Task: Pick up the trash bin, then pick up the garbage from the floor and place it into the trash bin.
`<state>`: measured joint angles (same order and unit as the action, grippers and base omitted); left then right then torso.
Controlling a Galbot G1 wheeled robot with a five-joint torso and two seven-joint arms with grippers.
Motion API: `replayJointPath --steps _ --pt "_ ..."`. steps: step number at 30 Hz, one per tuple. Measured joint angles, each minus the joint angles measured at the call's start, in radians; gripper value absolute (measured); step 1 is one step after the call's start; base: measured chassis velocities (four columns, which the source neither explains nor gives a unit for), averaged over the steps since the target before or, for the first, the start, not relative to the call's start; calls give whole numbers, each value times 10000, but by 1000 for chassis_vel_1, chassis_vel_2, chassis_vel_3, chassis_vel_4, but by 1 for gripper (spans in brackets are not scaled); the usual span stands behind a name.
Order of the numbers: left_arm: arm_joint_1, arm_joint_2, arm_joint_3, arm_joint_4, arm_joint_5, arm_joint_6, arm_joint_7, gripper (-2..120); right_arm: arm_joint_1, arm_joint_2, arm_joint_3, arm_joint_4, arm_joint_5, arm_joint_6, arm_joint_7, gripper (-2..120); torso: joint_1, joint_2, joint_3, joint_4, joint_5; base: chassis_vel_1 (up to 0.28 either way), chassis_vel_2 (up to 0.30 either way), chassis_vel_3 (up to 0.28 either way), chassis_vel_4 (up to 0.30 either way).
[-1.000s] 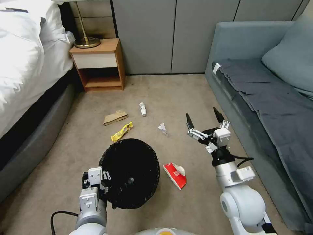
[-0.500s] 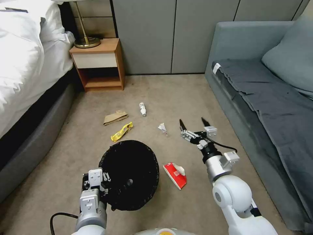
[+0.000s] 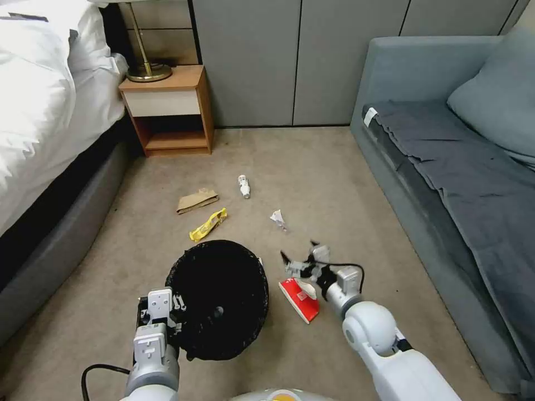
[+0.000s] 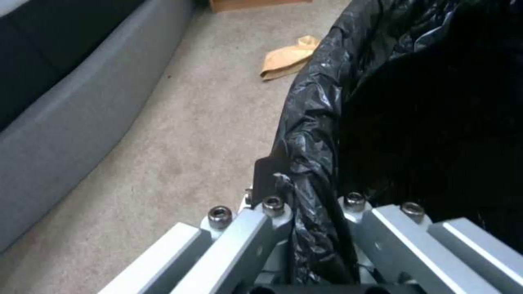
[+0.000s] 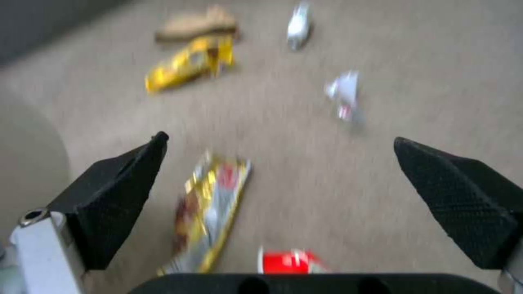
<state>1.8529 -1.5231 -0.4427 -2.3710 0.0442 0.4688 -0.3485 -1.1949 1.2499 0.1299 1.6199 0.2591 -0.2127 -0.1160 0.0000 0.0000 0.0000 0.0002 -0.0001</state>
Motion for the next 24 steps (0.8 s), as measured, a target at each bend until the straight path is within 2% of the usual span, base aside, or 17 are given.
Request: replayJointPath --steps 4,8,24 --pt "-45 19 -55 39 0 31 8 1 382 52 -104 -1441 -341 105 -807 100 0 0 0 -2 1 0 0 0 0" --pt "-64 21 -78 61 -1 43 20 1 645 204 -26 -2347 -700 367 -1223 100 0 0 0 -1 1 0 0 0 0" --pt "-79 16 -82 124 -22 46 22 1 1074 498 733 -4506 -1445 1724 -1975 100 0 0 0 -2 0 0 0 0 0"
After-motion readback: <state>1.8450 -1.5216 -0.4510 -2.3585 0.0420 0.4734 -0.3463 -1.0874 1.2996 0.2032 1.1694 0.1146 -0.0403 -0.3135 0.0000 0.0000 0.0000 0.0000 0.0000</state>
